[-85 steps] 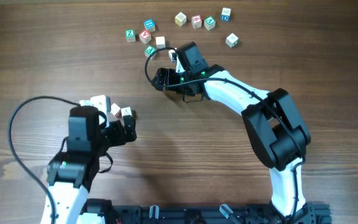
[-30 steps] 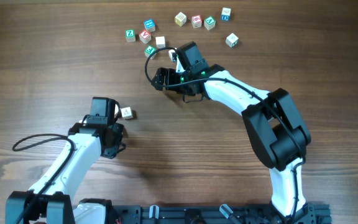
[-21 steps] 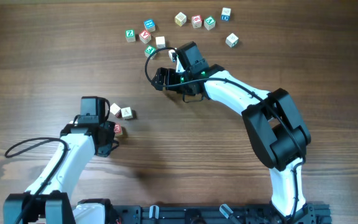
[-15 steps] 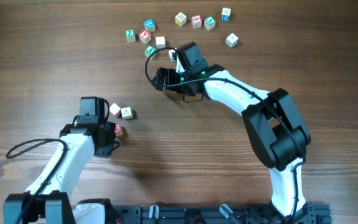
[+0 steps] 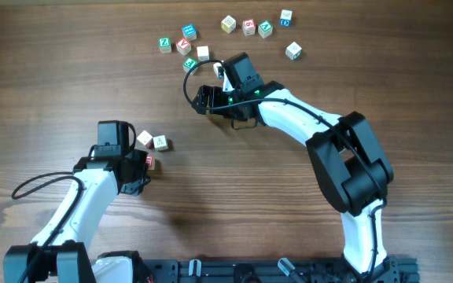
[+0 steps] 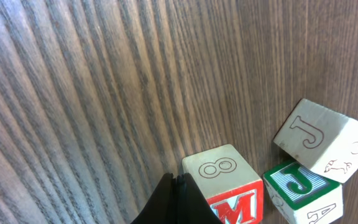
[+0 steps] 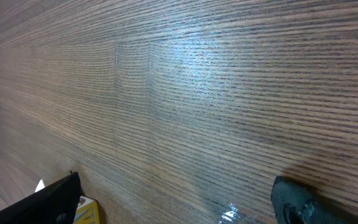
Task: Form a circle
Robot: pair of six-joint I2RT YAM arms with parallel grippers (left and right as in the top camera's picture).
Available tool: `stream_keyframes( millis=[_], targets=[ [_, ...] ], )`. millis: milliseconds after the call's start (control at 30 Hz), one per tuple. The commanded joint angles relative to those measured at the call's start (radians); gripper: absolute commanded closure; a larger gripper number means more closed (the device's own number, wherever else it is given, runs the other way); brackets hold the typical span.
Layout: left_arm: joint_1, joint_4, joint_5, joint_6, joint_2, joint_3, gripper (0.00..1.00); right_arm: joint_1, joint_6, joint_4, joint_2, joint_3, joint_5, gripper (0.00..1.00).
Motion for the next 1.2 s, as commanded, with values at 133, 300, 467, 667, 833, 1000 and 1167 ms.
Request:
stream_keyframes(
  millis=[133,300,467,667,833,1000,1167],
  targets=[
    [0.006,0.025,-0.023,0.016,0.007,-0.003,0.96,-0.018,0.001,-0.045,0.07,-0.053,0.092,0.01],
    [0.006,0.006,-0.013,0.016,0.007,-0.003,0.96,-0.018,0.001,-0.042,0.07,-0.053,0.092,0.01],
    [0.006,-0.064,0.013,0.016,0.007,-0.003,0.96,-0.018,0.001,-0.042,0.07,-0.053,0.092,0.01],
    [0.006,-0.011,0.013,0.016,0.007,-0.003,0.96,-0.018,0.001,-0.042,0.07,-0.053,0.092,0.01],
    [0.006,0.006,0.013,0.015,0.007,-0.003,0.96,-0.018,0.001,-0.042,0.07,-0.053,0.092,0.01],
    [0.006,0.032,0.02,0.015,0.007,-0.003,0.96,-0.018,0.001,-0.041,0.07,-0.053,0.093,0.01],
    [0.006,0.043,0.035,0.012,0.007,-0.003,0.96,-0.018,0.001,-0.042,0.07,-0.053,0.092,0.0]
  ],
)
